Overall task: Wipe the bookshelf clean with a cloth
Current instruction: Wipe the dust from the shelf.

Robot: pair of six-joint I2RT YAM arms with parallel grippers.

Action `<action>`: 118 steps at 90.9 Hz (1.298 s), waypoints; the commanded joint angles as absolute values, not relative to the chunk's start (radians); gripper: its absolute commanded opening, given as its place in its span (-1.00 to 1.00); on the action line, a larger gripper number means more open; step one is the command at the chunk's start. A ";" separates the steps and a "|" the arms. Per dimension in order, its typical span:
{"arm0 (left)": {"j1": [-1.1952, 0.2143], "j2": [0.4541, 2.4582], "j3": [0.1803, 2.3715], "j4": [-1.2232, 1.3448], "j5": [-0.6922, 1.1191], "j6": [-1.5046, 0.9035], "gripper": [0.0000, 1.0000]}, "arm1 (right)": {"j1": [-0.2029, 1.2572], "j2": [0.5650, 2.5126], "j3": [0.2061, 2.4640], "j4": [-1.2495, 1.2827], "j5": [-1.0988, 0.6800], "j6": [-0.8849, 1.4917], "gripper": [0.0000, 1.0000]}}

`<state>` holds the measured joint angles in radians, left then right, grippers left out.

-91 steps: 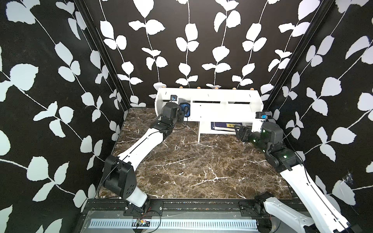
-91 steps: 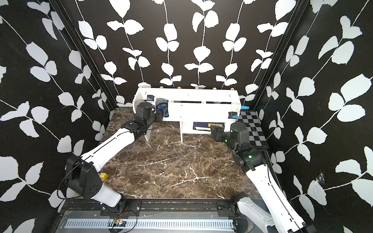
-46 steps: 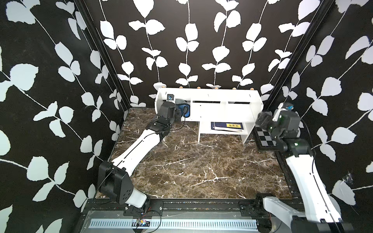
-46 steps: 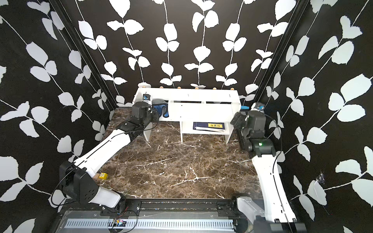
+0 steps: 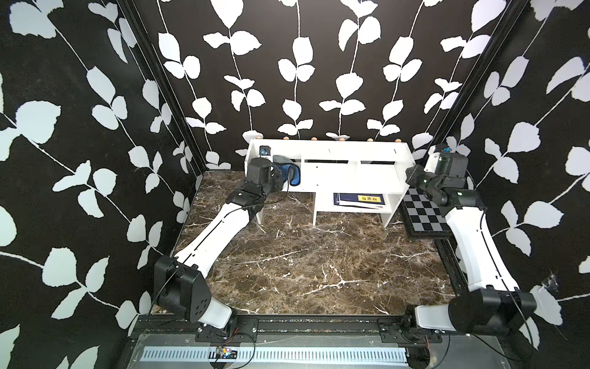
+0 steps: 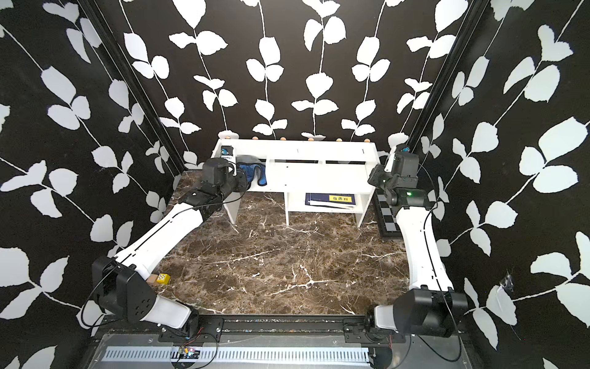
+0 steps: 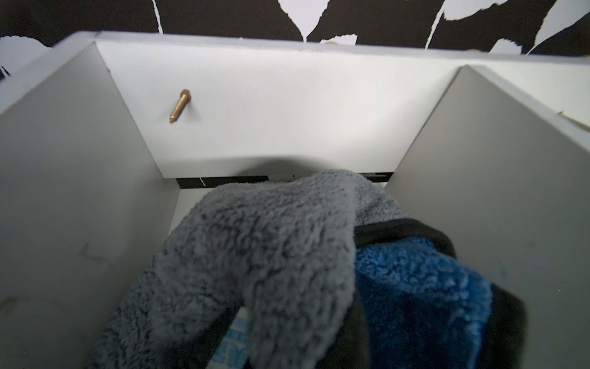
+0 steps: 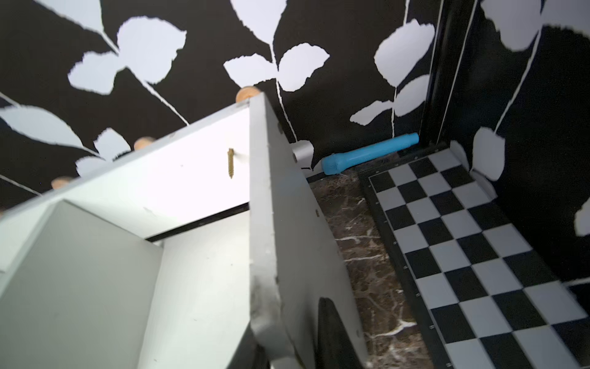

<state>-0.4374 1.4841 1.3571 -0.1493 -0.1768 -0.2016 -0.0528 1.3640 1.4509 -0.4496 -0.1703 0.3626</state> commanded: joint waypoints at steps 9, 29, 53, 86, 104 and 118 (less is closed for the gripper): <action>-0.436 1.513 1.313 -0.010 0.009 -0.226 -1.00 | -0.031 1.350 1.396 -0.400 -0.275 0.442 -1.00; -0.458 1.503 1.249 0.061 0.118 -0.338 -1.00 | -0.031 1.345 1.387 -0.404 -0.279 0.432 -1.00; -0.466 1.472 1.442 -0.009 -0.099 -0.217 -1.00 | -0.031 1.333 1.366 -0.371 -0.294 0.451 -1.00; -0.461 1.571 1.634 -0.173 -0.344 -0.105 -1.00 | -0.031 1.311 1.353 -0.345 -0.304 0.473 -1.00; -0.430 1.524 1.521 -0.193 -0.426 -0.143 -1.00 | -0.031 1.306 1.348 -0.346 -0.299 0.467 -1.00; -0.415 1.493 1.407 -0.185 -0.399 -0.178 -1.00 | -0.032 1.298 1.336 -0.340 -0.295 0.466 -1.00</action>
<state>-0.4278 1.5539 1.4723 -0.1753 -0.3824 -0.1467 -0.0505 1.3178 1.3605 -0.3435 -0.1917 0.3286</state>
